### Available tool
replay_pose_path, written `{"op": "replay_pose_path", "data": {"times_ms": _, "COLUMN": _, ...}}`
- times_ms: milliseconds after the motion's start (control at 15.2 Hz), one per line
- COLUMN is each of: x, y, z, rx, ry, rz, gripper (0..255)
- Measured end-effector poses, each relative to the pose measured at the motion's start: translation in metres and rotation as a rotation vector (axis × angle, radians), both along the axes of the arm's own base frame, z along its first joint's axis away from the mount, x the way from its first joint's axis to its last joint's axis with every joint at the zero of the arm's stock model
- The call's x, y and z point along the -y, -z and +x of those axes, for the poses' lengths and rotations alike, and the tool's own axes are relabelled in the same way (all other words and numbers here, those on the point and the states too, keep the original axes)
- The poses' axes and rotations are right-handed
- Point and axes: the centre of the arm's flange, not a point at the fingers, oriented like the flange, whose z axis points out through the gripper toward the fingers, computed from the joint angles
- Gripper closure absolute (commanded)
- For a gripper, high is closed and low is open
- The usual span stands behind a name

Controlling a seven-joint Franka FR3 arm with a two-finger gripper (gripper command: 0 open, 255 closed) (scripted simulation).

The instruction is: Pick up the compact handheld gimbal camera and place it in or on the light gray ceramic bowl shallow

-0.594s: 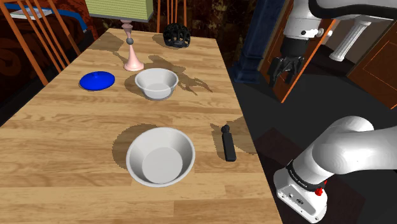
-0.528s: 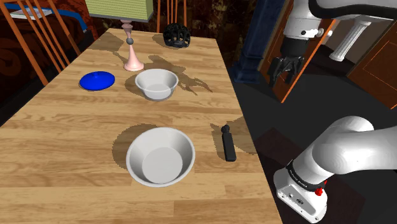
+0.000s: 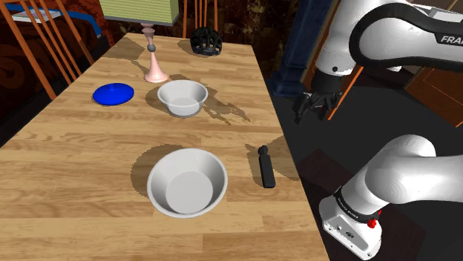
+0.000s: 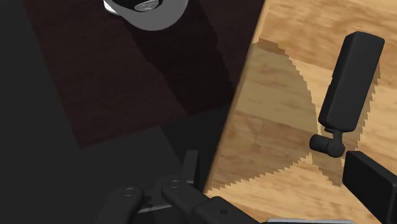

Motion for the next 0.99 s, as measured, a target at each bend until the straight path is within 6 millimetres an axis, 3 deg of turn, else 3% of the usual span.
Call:
{"op": "replay_pose_path", "data": {"times_ms": 330, "x": -0.055, "y": 0.041, "z": -0.014, "rx": 0.065, "ry": 0.095, "rz": -0.039, "gripper": 0}}
{"op": "replay_pose_path", "data": {"times_ms": 792, "x": -0.132, "y": 0.106, "z": -0.012, "rx": 0.155, "ry": 0.230, "rz": -0.093, "gripper": 0}}
{"op": "replay_pose_path", "data": {"times_ms": 990, "x": -0.140, "y": 0.123, "z": -0.009, "rx": 0.167, "ry": 0.247, "rz": -0.097, "gripper": 0}}
